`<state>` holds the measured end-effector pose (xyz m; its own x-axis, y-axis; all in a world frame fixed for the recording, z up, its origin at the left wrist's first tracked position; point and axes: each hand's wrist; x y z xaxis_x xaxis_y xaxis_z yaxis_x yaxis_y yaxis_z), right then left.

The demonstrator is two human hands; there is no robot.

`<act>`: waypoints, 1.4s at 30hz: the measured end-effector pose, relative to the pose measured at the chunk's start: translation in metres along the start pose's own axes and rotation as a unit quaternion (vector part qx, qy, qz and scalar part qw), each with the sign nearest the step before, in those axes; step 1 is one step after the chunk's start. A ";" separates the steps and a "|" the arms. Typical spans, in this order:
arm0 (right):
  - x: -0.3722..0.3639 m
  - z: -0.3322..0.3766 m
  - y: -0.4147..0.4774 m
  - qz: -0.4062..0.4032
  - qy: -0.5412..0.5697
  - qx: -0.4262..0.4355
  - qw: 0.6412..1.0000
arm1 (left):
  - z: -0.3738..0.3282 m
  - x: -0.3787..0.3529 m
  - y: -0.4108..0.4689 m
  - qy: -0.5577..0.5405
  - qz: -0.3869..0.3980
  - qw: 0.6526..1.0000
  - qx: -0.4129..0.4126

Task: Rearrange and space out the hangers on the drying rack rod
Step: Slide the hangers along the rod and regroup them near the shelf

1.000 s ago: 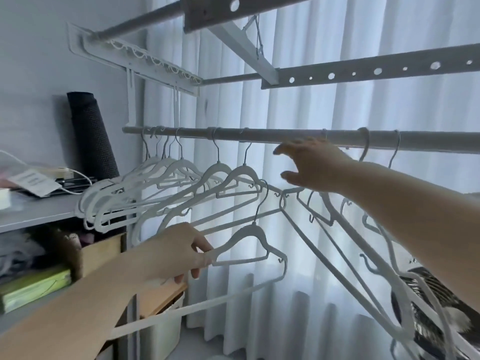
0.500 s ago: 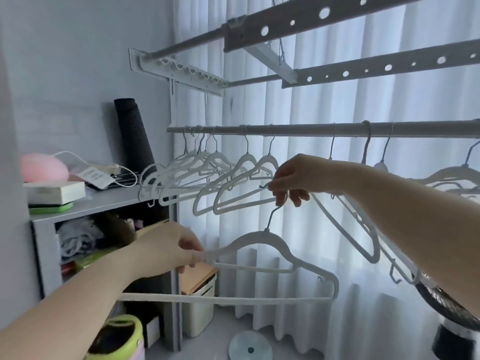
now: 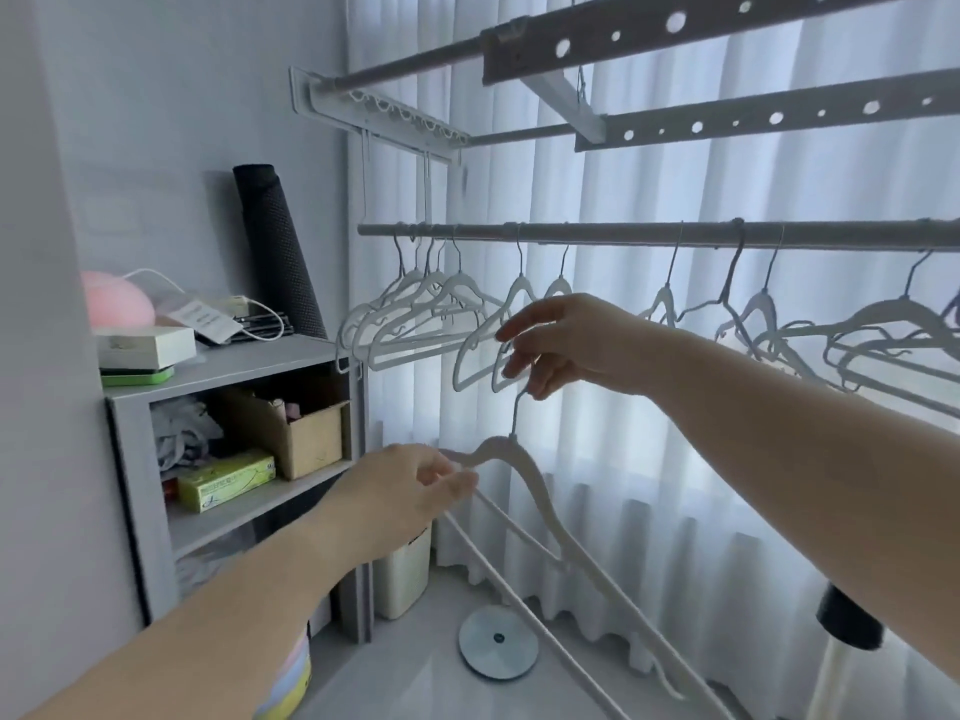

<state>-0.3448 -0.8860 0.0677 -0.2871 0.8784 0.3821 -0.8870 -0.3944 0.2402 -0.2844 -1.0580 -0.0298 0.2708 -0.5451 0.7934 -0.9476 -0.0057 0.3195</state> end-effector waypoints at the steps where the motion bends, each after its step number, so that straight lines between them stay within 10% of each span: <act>1: -0.004 0.001 0.000 -0.004 0.018 -0.002 1.000 | -0.001 -0.002 -0.002 -0.005 0.019 1.000 0.006; 18: -0.010 -0.005 0.032 -0.112 0.098 -0.017 0.989 | -0.005 -0.020 0.027 0.052 0.022 0.998 -0.034; 30: 0.084 -0.037 0.076 -0.280 -0.392 0.027 0.876 | -0.028 -0.025 0.101 0.037 0.018 0.999 0.002; 42: 0.154 -0.046 0.108 -0.266 -0.592 0.091 0.756 | -0.081 -0.011 0.182 -0.014 -0.141 0.990 0.006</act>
<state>-0.5013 -0.7807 0.1112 0.7119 0.1114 0.6934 -0.6685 -0.1954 0.7176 -0.4457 -0.9850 0.0614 0.5204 -0.5427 0.6593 -0.8368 -0.1703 0.5204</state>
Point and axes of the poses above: each hand's wrist, its own y-axis towards the middle knuckle, its own x-axis out of the back of the hand, z = x × y, and after that the axes turned 8 degrees about -z, right-handed
